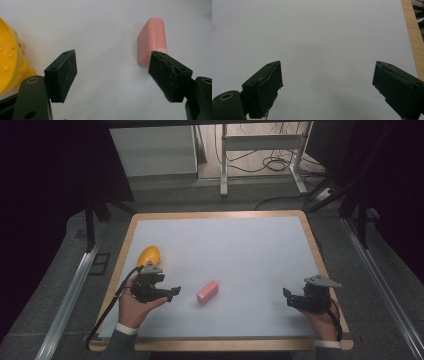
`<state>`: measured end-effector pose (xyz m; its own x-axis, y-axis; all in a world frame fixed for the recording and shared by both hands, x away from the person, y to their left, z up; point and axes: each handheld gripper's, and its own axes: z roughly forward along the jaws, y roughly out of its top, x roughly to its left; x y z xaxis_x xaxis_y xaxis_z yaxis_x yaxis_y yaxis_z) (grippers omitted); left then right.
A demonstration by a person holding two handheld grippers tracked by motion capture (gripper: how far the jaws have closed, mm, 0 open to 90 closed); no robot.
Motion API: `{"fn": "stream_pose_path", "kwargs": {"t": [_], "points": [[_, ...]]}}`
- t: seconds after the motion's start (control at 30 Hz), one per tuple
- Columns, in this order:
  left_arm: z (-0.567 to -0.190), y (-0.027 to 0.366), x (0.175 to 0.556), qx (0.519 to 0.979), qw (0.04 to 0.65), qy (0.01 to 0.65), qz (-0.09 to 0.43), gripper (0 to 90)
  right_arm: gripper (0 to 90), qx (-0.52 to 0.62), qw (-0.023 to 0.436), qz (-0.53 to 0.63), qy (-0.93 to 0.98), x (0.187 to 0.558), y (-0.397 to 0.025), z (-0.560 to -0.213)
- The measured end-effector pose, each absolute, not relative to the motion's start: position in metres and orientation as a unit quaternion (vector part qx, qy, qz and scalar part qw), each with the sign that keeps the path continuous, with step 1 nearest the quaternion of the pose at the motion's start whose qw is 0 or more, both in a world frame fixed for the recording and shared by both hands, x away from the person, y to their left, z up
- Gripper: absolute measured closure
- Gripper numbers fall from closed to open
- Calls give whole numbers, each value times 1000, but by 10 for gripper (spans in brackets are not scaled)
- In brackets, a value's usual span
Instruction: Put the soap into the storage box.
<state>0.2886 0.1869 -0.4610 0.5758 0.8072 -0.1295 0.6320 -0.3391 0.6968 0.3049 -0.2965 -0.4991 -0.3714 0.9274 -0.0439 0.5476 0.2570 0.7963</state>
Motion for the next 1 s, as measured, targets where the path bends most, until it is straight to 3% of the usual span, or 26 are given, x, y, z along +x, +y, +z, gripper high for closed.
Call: {"fn": "stream_pose_path", "kwargs": {"t": [1.0], "points": [[-457, 137, 302, 841, 346, 400, 117, 240, 89, 494, 266, 353, 749, 305, -297, -500]]}}
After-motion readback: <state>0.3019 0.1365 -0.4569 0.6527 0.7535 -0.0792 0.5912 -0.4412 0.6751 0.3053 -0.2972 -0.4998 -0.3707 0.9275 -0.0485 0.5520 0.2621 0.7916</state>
